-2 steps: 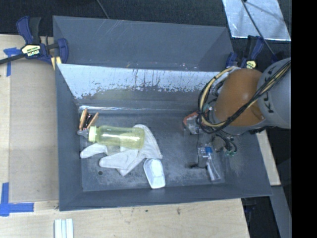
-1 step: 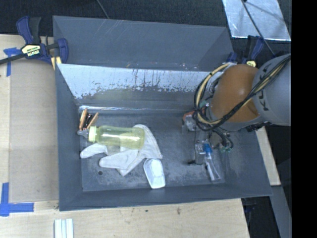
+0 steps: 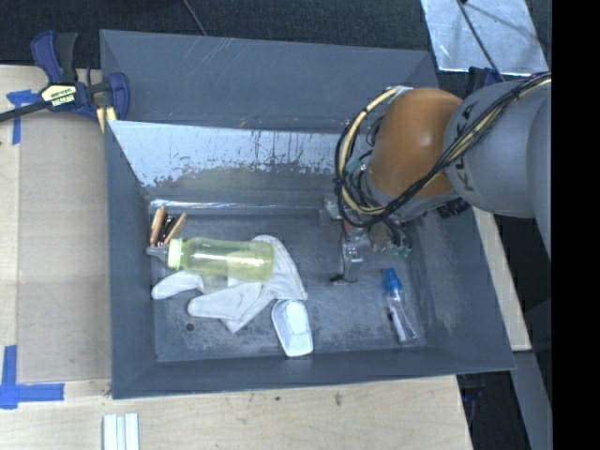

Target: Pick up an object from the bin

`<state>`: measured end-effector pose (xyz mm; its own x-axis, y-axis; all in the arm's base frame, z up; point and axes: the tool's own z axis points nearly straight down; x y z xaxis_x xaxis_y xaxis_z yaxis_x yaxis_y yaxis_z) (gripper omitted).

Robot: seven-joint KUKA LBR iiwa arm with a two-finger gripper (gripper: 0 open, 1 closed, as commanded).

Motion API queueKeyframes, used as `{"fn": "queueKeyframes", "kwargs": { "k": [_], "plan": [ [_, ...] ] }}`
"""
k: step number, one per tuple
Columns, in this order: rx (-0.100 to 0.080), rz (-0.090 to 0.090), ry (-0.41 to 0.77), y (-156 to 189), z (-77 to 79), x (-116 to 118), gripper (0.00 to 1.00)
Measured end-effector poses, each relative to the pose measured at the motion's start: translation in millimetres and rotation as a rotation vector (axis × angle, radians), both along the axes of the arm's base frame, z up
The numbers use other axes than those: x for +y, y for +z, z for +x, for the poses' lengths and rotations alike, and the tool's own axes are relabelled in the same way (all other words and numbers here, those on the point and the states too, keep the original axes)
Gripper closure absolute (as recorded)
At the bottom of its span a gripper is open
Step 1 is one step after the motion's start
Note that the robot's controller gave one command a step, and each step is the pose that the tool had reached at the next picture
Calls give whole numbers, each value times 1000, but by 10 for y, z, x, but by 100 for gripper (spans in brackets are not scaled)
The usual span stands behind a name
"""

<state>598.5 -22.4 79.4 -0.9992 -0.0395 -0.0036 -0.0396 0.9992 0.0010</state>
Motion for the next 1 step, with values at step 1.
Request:
{"fn": "queueKeyframes", "kwargs": {
  "k": [1],
  "plan": [
    [0,-2,-3,90,-55,507,0]
  ]
}}
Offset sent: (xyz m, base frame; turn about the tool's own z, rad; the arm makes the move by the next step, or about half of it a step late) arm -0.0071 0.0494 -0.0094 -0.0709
